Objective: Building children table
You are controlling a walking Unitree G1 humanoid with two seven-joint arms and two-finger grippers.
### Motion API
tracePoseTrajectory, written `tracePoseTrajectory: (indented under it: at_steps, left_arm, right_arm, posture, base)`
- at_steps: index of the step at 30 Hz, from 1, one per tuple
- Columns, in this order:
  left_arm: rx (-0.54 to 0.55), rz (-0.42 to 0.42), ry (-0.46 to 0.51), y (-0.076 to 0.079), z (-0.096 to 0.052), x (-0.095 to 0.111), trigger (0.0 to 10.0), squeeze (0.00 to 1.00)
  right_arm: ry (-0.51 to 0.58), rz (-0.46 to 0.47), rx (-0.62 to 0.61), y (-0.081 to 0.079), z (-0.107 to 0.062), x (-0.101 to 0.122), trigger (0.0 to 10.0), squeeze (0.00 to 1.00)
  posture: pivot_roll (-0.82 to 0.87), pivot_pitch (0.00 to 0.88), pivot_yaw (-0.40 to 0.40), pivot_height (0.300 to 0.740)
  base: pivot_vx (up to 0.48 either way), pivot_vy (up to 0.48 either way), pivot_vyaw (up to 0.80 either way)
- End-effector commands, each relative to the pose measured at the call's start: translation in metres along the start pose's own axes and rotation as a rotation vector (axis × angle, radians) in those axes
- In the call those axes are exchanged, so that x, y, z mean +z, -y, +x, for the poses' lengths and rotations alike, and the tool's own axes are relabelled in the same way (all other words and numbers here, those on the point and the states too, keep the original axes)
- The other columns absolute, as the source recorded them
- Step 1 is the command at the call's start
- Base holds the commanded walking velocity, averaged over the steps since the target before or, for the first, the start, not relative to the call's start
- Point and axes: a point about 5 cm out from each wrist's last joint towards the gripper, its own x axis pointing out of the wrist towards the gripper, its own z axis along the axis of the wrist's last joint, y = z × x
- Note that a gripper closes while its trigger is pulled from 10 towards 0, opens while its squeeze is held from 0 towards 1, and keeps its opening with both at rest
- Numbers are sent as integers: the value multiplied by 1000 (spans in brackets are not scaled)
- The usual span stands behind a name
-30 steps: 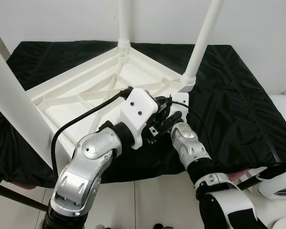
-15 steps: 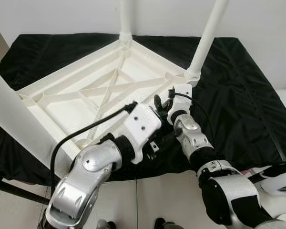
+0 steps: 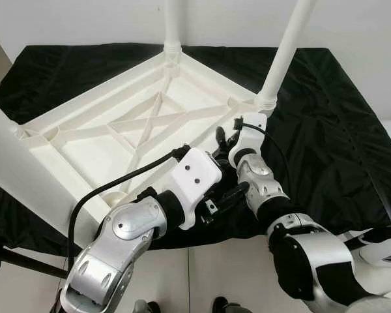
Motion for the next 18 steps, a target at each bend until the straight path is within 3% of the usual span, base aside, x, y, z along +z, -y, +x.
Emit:
tracePoseTrajectory:
  at_steps: [1, 8, 9, 11, 12, 13, 14, 15, 16, 18]
  left_arm:
    - [-9, -3, 8, 5, -1, 2, 10000, 0]
    - [-5, -5, 11, 7, -2, 4, 10000, 0]
    - [-3, -8, 12, 8, -2, 4, 10000, 0]
    - [-3, -8, 12, 8, -2, 4, 10000, 0]
    - [-2, -11, 13, 9, -2, 5, 10000, 0]
    - [-2, -11, 13, 9, -2, 5, 10000, 0]
    - [0, -16, 15, 10, -2, 5, 10000, 0]
    - [0, -16, 15, 10, -2, 5, 10000, 0]
    - [1, -20, 16, 11, -2, 5, 10000, 0]
    - [2, -23, 15, 11, -2, 5, 10000, 0]
  right_arm:
    - [-202, 15, -39, 13, -12, -46, 0, 0]
    - [-182, 28, -42, 10, -8, -37, 0, 0]
    - [-173, 37, -51, 9, -6, -33, 1020, 0]
    - [-173, 37, -51, 9, -6, -33, 1020, 0]
    - [-165, 43, -55, 8, -5, -30, 4275, 0]
    - [-165, 43, -55, 8, -5, -30, 4275, 0]
    - [-155, 42, -55, 7, -3, -26, 6314, 0]
    - [-155, 42, -55, 7, -3, -26, 6314, 0]
    - [-141, 38, -66, 6, -2, -21, 10000, 0]
    - [-128, 35, -79, 6, 0, -17, 10000, 0]
  posture:
    - [-26, 273, 16, 740]
    - [-20, 277, 12, 740]
    - [-19, 279, 10, 740]
    - [-19, 279, 10, 740]
    - [-19, 280, 10, 740]
    - [-19, 280, 10, 740]
    - [-20, 280, 10, 740]
    - [-20, 280, 10, 740]
    - [-18, 280, 12, 740]
    - [-18, 280, 12, 740]
  base:
    - [0, 0, 0]
    - [0, 0, 0]
    - [0, 0, 0]
    - [0, 0, 0]
    - [0, 0, 0]
    - [0, 0, 0]
    - [0, 0, 0]
    - [0, 0, 0]
    - [0, 0, 0]
    - [0, 0, 0]
